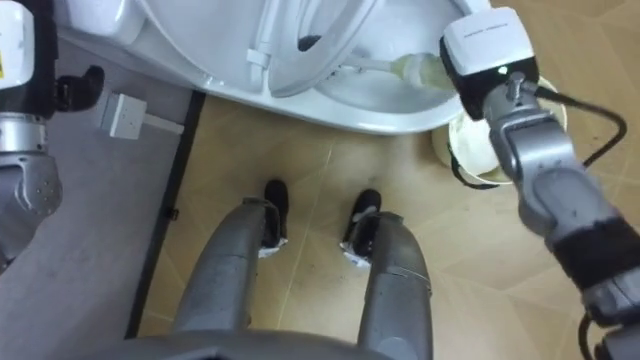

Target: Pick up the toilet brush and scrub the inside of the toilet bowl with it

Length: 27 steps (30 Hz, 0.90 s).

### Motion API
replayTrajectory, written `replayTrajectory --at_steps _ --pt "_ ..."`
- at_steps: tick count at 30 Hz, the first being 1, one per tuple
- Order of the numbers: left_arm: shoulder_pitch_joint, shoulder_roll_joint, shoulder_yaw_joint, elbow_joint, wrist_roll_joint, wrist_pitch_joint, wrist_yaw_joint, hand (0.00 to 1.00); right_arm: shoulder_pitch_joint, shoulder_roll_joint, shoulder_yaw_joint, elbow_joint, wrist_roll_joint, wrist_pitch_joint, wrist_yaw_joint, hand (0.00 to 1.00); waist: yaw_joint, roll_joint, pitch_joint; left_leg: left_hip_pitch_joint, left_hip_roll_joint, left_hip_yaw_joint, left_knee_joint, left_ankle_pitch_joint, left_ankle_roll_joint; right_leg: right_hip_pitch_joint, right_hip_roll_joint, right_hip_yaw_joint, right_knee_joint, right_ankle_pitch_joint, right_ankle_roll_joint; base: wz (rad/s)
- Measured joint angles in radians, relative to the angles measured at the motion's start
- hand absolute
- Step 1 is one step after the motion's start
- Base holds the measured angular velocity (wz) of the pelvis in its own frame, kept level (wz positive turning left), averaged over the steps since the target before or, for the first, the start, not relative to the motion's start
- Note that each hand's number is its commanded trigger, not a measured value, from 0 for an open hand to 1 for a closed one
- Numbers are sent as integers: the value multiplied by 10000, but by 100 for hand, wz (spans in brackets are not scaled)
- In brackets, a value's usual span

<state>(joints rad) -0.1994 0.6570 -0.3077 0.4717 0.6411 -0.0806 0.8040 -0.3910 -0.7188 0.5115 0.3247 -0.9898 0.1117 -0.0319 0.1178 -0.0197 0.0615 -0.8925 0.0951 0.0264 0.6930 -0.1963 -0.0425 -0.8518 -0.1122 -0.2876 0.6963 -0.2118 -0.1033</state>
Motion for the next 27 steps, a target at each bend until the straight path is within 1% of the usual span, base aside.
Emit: replayTrajectory --at_steps 1,2,3,6,8,10,11,12,13,15,16,17,18,19,20,21,22,24,25,26,27 --pt "-38 20 2 0 -3 -28 -74 0 -105 -46 50 25 -2 -58 0 100 10 -67 -6 -52 0 0 2 2 -3 -55 -1 -1 0 0 0 0" --pt "-98 37 3 62 -24 -78 -213 0 -343 -94 194 148 34 -161 9 100 7 -186 24 -69 -15 -6 -5 16 11 -70 -18 -15 1 0 -1 4" --pt "-118 34 -12 135 -32 -164 -336 0 -440 -106 204 250 46 -270 29 100 7 -258 10 -65 -22 -9 -5 14 19 -44 -39 -44 -12 0 4 5" --pt "-144 2 -25 214 -200 -355 -521 0 -413 -191 227 574 140 -373 53 100 49 -269 9 69 -35 -17 21 -33 107 172 -92 -158 -57 -37 67 7" --pt "-214 -82 -27 383 -206 -363 -725 0 -358 -187 390 953 195 -384 252 100 170 -268 9 288 -59 16 9 -77 129 381 -101 -170 -81 -63 111 0" --pt "-235 -99 -42 574 -180 -422 -961 0 -341 -104 585 1369 313 -541 440 100 267 -260 12 544 -55 36 -33 -130 132 649 -93 -165 -227 -102 161 0" --pt "-223 -130 -49 558 -166 -452 -1144 0 -283 38 570 1678 401 -560 438 100 316 -253 10 714 -63 26 -85 -159 128 830 -82 -168 -299 -125 187 0" --pt "-213 -189 -49 561 -154 -503 -1319 0 -150 124 526 1894 485 -556 444 100 334 -248 9 930 -82 25 -197 -170 129 1038 -88 -178 -374 -141 214 5" --pt "-206 -234 -49 582 -164 -507 -1422 0 -34 125 492 1938 511 -564 439 100 339 -247 9 1048 -113 19 -243 -170 129 1148 -98 -180 -395 -162 236 11" --pt "2 -556 -8 539 -167 -503 -1812 0 732 160 78 2139 540 -574 405 100 431 -235 0 1636 -251 41 -522 -229 162 1658 -174 -169 -438 -303 334 11" --pt "102 -649 -1 536 -165 -500 -1872 0 931 186 7 2188 553 -571 407 100 439 -231 -2 1816 -286 42 -600 -232 166 1833 -216 -186 -480 -335 353 12" --pt "358 -811 0 518 -171 -501 -1959 0 1380 203 -160 2281 572 -574 413 100 430 -230 -9 2228 -381 22 -817 -230 169 2218 -267 -204 -579 -392 419 18" --pt "626 -888 7 520 -183 -510 -2048 0 1758 230 -364 2402 608 -596 399 100 418 -232 -25 2572 -426 17 -974 -244 188 2560 -289 -210 -680 -454 484 17" --pt "768 -907 12 523 -180 -511 -2092 0 1908 293 -477 2526 651 -622 373 100 417 -231 -40 2760 -430 16 -1074 -248 191 2752 -284 -235 -782 -463 501 13" --pt "1110 -1006 109 464 -176 -511 -2203 0 2361 497 -897 2660 789 -659 353 100 403 -251 -73 3152 -434 14 -1303 -248 190 3148 -251 -260 -1019 -466 537 6" --pt "1580 -1134 305 324 -177 -518 -2282 0 2895 690 -1254 2649 811 -668 356 100 398 -299 -180 3497 -473 17 -1569 -246 189 3462 -238 -250 -1216 -491 590 6" --pt "1807 -1237 392 295 -170 -517 -2296 0 3155 777 -1424 2645 809 -674 363 100 391 -308 -233 3684 -482 23 -1688 -246 189 3640 -225 -250 -1332 -494 618 0" --pt "2834 -1852 1024 116 -34 -514 -2420 0 4233 1327 -2187 2641 818 -762 360 100 334 -291 -350 4680 -506 67 -2183 -245 189 4625 -161 -282 -1900 -471 722 0" --pt "3088 -1971 1159 106 -8 -514 -2469 0 4492 1468 -2327 2638 819 -769 364 100 295 -282 -394 4904 -516 67 -2292 -245 189 4887 -156 -330 -2019 -483 750 7" --pt "3583 -2139 1434 87 13 -540 -2529 0 4967 1726 -2668 2598 808 -811 369 100 193 -286 -503 5298 -536 68 -2522 -245 189 5316 -156 -423 -2228 -508 794 11" --pt "4056 -2247 1689 -73 75 -581 -2625 0 5368 1919 -2973 2571 790 -959 370 100 117 -294 -513 5716 -541 69 -2698 -245 189 5773 -117 -453 -2452 -506 833 11"
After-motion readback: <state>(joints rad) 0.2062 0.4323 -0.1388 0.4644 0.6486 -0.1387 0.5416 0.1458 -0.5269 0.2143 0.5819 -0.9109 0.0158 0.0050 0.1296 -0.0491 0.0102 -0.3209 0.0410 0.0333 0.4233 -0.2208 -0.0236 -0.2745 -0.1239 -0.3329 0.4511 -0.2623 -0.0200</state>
